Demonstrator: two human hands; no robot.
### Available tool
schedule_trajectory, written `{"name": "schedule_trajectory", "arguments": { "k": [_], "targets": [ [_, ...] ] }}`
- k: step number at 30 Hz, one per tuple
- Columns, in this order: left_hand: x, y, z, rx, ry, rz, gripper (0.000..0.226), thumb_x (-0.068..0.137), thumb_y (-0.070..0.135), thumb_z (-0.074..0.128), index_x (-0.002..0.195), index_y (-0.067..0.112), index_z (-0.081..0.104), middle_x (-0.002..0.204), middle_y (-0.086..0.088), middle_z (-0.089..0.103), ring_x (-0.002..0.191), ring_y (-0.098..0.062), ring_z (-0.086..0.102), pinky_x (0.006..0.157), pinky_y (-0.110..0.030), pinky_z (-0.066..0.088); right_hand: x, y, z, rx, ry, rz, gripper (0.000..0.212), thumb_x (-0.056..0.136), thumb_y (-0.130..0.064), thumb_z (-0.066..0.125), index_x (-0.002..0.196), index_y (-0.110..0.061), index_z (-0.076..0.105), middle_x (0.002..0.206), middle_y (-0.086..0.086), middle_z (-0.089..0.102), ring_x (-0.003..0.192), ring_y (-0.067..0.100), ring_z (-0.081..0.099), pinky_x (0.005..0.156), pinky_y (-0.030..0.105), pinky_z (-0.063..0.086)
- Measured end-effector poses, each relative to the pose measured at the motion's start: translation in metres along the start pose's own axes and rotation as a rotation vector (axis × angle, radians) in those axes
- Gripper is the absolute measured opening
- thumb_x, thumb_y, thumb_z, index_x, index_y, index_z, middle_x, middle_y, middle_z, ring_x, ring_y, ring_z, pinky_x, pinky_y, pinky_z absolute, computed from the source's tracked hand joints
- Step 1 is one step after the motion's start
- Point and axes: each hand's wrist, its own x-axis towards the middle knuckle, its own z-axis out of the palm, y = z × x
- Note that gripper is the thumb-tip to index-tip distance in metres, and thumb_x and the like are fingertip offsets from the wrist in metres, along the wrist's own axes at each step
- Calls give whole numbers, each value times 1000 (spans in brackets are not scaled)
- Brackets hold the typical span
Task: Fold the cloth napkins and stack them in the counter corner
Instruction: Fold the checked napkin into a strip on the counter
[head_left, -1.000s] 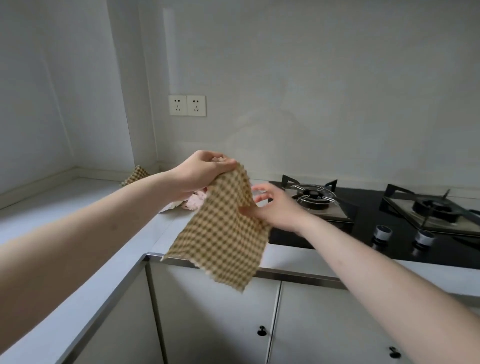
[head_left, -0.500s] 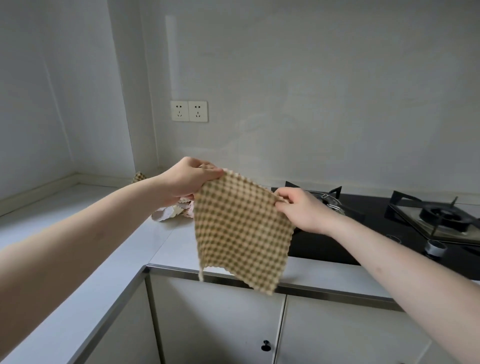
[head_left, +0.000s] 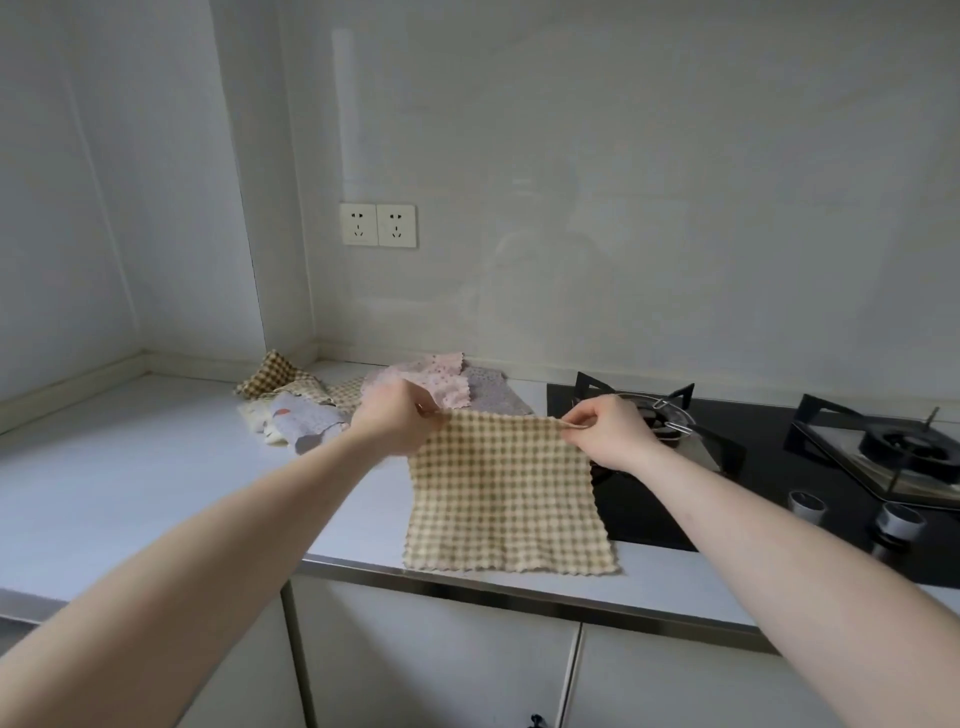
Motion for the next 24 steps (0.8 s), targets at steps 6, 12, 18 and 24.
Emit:
{"name": "schedule_trajectory", "arguments": {
  "k": [6, 12, 18, 24],
  "targets": [
    [-1, -5, 13, -55, 10, 52, 7, 85, 38, 77, 88, 33, 81, 80, 14, 75, 76, -9, 70, 71, -29, 57, 4, 10, 3, -84, 65, -48, 19, 80, -16, 74, 70, -33, 75, 77, -14, 72, 82, 4, 67, 77, 25, 52],
    [-37, -21, 9, -35, 30, 240, 7, 83, 40, 82, 88, 36, 81, 82, 21, 72, 78, 1, 63, 73, -27, 54, -25, 31, -4, -12, 24, -108, 18, 80, -15, 78, 72, -32, 76, 75, -18, 74, 79, -5, 67, 73, 19, 50],
    [-84, -33, 22, 2, -40, 323, 9, 85, 41, 80, 93, 37, 80, 94, 23, 73, 86, 4, 60, 80, -23, 54, -68, 49, 0, -15, -67, -184, 23, 79, -12, 76, 76, -34, 77, 80, -20, 74, 81, -3, 69, 82, 29, 59],
    [-106, -37, 36, 46, -48, 327, 11, 86, 39, 79, 96, 35, 81, 96, 19, 73, 88, -3, 55, 81, -25, 50, -94, 60, 10, -95, -122, -249, 22, 78, -16, 71, 79, -37, 76, 88, -21, 71, 90, 0, 66, 82, 32, 59]
  ]
}}
